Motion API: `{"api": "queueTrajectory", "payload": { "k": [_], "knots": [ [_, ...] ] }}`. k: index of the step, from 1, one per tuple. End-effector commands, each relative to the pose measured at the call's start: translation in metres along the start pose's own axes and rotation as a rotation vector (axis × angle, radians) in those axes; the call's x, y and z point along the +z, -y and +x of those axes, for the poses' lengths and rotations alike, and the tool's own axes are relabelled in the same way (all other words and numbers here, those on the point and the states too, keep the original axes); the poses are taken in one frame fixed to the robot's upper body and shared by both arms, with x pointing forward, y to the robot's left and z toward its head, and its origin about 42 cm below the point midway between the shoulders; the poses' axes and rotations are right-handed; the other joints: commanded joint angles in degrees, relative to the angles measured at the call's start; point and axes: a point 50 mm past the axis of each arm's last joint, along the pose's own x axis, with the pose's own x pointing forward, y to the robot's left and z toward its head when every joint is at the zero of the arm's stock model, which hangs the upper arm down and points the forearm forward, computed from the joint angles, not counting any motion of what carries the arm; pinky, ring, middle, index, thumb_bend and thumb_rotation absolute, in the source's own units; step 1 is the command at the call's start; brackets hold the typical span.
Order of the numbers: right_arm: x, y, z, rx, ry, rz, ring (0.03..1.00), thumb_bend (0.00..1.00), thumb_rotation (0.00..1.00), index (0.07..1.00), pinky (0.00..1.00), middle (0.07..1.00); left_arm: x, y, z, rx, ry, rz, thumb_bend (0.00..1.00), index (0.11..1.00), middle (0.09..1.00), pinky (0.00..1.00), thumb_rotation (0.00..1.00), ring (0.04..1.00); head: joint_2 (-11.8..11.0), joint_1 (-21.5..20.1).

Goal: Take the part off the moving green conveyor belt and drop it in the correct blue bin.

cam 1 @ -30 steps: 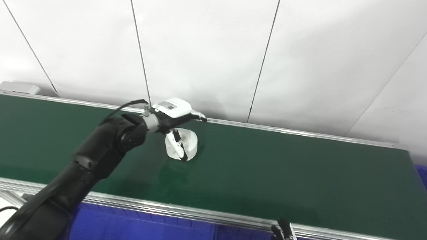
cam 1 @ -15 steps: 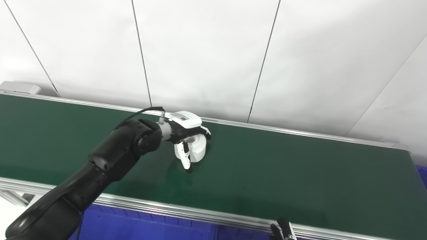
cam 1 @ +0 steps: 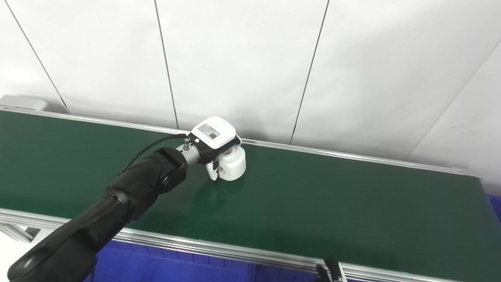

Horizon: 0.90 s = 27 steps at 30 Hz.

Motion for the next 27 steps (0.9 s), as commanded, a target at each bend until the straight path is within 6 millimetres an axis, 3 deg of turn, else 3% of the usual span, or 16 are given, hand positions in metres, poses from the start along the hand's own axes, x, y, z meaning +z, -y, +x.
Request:
{"api": "queueTrajectory", "payload": {
  "k": [1, 5, 10, 18, 22, 27],
  "knots": [
    [0.008, -0.002, -0.001, 0.002, 0.032, 0.010, 0.969, 0.94, 1.00, 1.000, 0.95, 1.000, -0.002, -0.027, 0.008, 0.092, 0.021, 0.016, 0.50, 0.526, 0.496, 0.35, 0.00, 0.391, 0.0, 0.0],
    [0.009, -0.001, -0.001, 0.003, 0.031, 0.005, 0.967, 0.94, 1.00, 1.000, 0.95, 1.000, 0.002, -0.036, 0.005, 0.105, 0.030, -0.012, 0.50, 0.492, 0.537, 0.38, 0.00, 0.414, 0.3, 0.8],
    [0.011, -0.001, -0.001, 0.003, 0.030, 0.004, 0.971, 0.97, 1.00, 1.000, 0.95, 1.000, 0.002, -0.055, -0.009, 0.133, 0.067, 0.022, 0.50, 0.504, 0.525, 0.35, 0.00, 0.401, 1.3, 2.1],
    [0.028, 0.006, 0.007, 0.006, 0.049, 0.012, 0.977, 0.96, 1.00, 1.000, 0.97, 1.000, 0.007, -0.112, -0.058, 0.151, 0.103, 0.017, 0.50, 0.518, 0.505, 0.36, 0.00, 0.395, 8.4, 10.2],
    [0.034, 0.007, 0.010, 0.003, 0.050, 0.025, 0.992, 0.95, 1.00, 1.000, 1.00, 1.000, 0.011, -0.121, -0.090, 0.147, 0.103, -0.002, 0.50, 0.517, 0.504, 0.36, 0.00, 0.399, 9.1, 11.4],
    [0.040, 0.010, 0.012, 0.001, 0.049, 0.036, 0.998, 0.93, 1.00, 1.000, 1.00, 1.000, 0.018, -0.117, -0.127, 0.137, 0.070, -0.047, 0.50, 0.539, 0.484, 0.35, 0.00, 0.391, 11.1, 15.0]
  ]
}}
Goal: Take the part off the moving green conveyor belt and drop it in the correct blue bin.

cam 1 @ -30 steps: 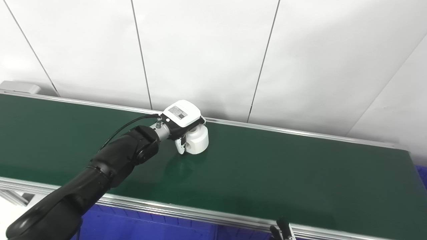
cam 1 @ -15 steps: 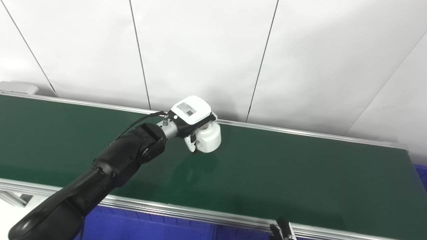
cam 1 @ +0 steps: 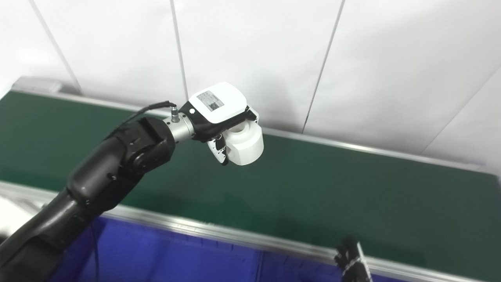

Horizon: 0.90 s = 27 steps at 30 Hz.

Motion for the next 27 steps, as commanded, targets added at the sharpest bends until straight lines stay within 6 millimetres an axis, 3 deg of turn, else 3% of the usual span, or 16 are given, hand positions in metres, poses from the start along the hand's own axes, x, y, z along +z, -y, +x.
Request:
{"api": "queueTrajectory", "payload": {
  "k": [1, 9, 13, 24, 27],
  "knots": [
    [0.011, 0.002, 0.002, 0.002, 0.029, 0.018, 1.000, 0.92, 1.00, 1.000, 1.00, 1.000, -0.004, -0.015, -0.013, 0.029, -0.041, 0.028, 0.50, 0.536, 0.490, 0.36, 0.00, 0.388, 0.2, 0.3],
    [0.027, 0.023, 0.003, -0.003, 0.046, 0.026, 1.000, 0.88, 1.00, 1.000, 1.00, 1.000, 0.013, -0.011, -0.047, 0.029, -0.092, -0.025, 0.50, 0.543, 0.457, 0.31, 0.00, 0.370, 4.5, 9.7],
    [0.036, 0.035, 0.004, 0.003, 0.053, 0.014, 1.000, 0.90, 1.00, 1.000, 1.00, 1.000, 0.021, -0.011, -0.056, 0.021, -0.133, -0.056, 0.50, 0.535, 0.486, 0.33, 0.00, 0.383, 6.0, 12.2],
    [0.033, 0.051, 0.005, -0.005, 0.032, 0.004, 0.980, 0.96, 1.00, 1.000, 0.97, 1.000, 0.031, 0.013, -0.084, -0.132, -0.206, -0.089, 0.49, 0.547, 0.470, 0.30, 0.00, 0.362, 3.8, 12.9],
    [0.031, 0.051, 0.007, -0.004, 0.029, 0.008, 0.975, 0.97, 1.00, 1.000, 0.95, 1.000, 0.031, 0.017, -0.091, -0.169, -0.240, -0.097, 0.50, 0.519, 0.484, 0.25, 0.00, 0.367, 3.3, 12.5]
  ]
}}
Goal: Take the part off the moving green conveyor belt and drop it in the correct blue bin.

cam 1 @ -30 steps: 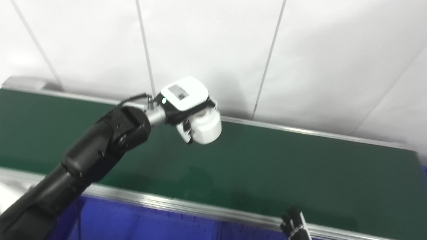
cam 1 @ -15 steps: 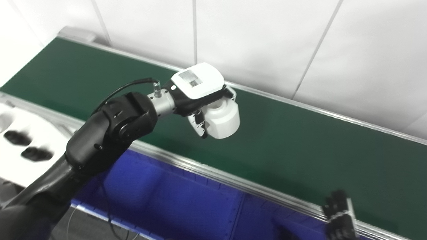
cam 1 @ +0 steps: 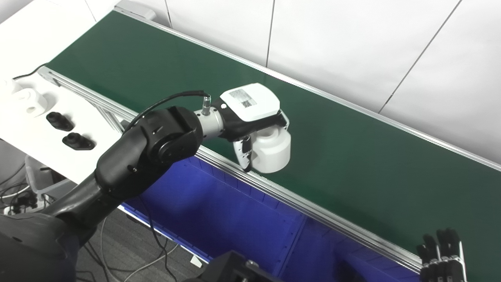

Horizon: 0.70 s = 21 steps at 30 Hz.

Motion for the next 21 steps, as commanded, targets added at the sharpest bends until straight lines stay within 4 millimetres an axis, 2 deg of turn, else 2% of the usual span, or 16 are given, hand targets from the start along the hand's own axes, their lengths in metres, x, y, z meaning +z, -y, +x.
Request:
{"api": "queueTrajectory", "payload": {
  "k": [1, 3, 9, 15, 21],
  "knots": [
    [0.005, -0.001, 0.002, 0.021, 0.023, -0.001, 0.975, 0.97, 1.00, 1.000, 0.95, 1.000, -0.003, -0.008, -0.009, 0.033, -0.041, 0.016, 0.50, 0.501, 0.499, 0.24, 0.00, 0.381, -0.2, -0.4],
    [0.004, -0.002, 0.003, 0.031, 0.025, -0.008, 0.969, 0.97, 1.00, 1.000, 0.94, 1.000, -0.006, -0.001, -0.012, 0.023, -0.053, -0.011, 0.49, 0.543, 0.474, 0.28, 0.00, 0.359, -0.3, -0.6],
    [0.004, -0.003, 0.005, 0.039, 0.034, 0.023, 0.965, 0.95, 1.00, 1.000, 0.93, 1.000, -0.007, 0.032, -0.018, -0.024, -0.064, -0.012, 0.49, 0.543, 0.444, 0.27, 0.00, 0.371, -0.2, -0.9],
    [0.003, -0.005, 0.005, 0.050, 0.035, 0.031, 0.959, 0.96, 1.00, 1.000, 0.92, 1.000, -0.005, 0.075, -0.015, -0.090, -0.047, -0.019, 0.50, 0.523, 0.504, 0.36, 0.00, 0.395, -0.3, -1.4],
    [0.004, -0.008, 0.004, 0.048, 0.033, 0.026, 0.946, 0.95, 1.00, 1.000, 0.90, 1.000, 0.002, 0.097, -0.016, -0.194, -0.020, -0.016, 0.50, 0.521, 0.502, 0.36, 0.00, 0.402, -0.1, -2.1]
  ]
}}
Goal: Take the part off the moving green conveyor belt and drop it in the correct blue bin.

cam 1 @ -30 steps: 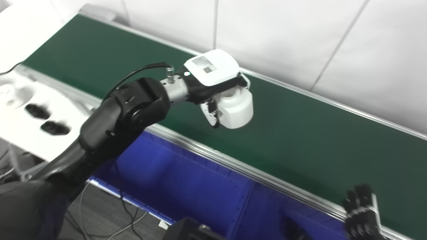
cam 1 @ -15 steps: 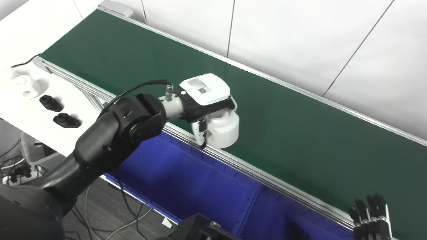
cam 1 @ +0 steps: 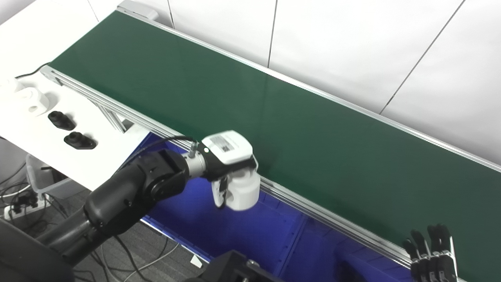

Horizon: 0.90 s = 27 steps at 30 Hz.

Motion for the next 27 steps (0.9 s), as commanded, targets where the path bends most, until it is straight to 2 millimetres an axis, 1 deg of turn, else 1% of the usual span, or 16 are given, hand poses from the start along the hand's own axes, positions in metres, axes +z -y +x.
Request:
{"api": "queueTrajectory", "payload": {
  "k": [1, 7, 9, 11, 19, 24, 25, 26, 27],
  "knots": [
    [0.006, -0.003, -0.001, 0.011, 0.024, -0.004, 0.945, 0.95, 1.00, 1.000, 0.90, 1.000, 0.000, -0.004, -0.004, 0.002, 0.006, 0.043, 0.50, 0.521, 0.505, 0.36, 0.00, 0.403, 0.0, -0.2],
    [0.007, -0.006, -0.002, 0.003, 0.026, -0.003, 0.930, 0.94, 1.00, 1.000, 0.89, 0.992, 0.000, 0.012, -0.003, -0.104, 0.007, 0.075, 0.50, 0.532, 0.497, 0.37, 0.00, 0.391, 0.1, -1.0],
    [0.008, -0.007, -0.002, 0.000, 0.027, -0.001, 0.928, 0.94, 1.00, 1.000, 0.89, 0.991, 0.000, 0.016, -0.003, -0.127, 0.004, 0.067, 0.50, 0.523, 0.500, 0.40, 0.00, 0.404, 0.2, -1.2],
    [0.009, -0.007, -0.002, -0.001, 0.028, -0.001, 0.928, 0.95, 1.00, 0.999, 0.89, 0.991, 0.000, 0.019, -0.003, -0.133, 0.012, 0.064, 0.50, 0.507, 0.514, 0.40, 0.00, 0.411, 0.2, -1.2],
    [0.011, -0.006, -0.003, 0.001, 0.028, 0.003, 0.934, 0.94, 1.00, 1.000, 0.90, 0.994, 0.003, 0.021, -0.003, -0.155, 0.033, 0.063, 0.50, 0.519, 0.505, 0.35, 0.00, 0.392, 0.2, -1.1],
    [0.011, -0.005, -0.003, 0.001, 0.025, 0.000, 0.938, 0.94, 1.00, 1.000, 0.90, 0.996, 0.004, 0.016, -0.010, -0.177, 0.024, 0.092, 0.50, 0.536, 0.492, 0.35, 0.00, 0.388, 0.3, -1.2],
    [0.010, -0.005, -0.003, 0.001, 0.025, 0.000, 0.939, 0.94, 1.00, 1.000, 0.90, 0.996, 0.004, 0.016, -0.011, -0.177, 0.022, 0.094, 0.51, 0.511, 0.565, 0.42, 0.04, 0.489, 0.3, -1.2],
    [0.010, -0.005, -0.002, -0.001, 0.023, -0.002, 0.940, 0.94, 1.00, 1.000, 0.91, 0.996, 0.003, 0.014, -0.012, -0.178, 0.029, 0.109, 0.52, 0.502, 0.590, 0.44, 0.05, 0.523, 0.3, -1.2],
    [0.010, -0.005, -0.002, -0.002, 0.022, -0.004, 0.939, 0.95, 1.00, 1.000, 0.91, 0.997, 0.003, 0.013, -0.013, -0.179, 0.034, 0.120, 0.78, 0.588, 0.655, 0.52, 0.27, 0.604, 0.3, -1.2]
  ]
}}
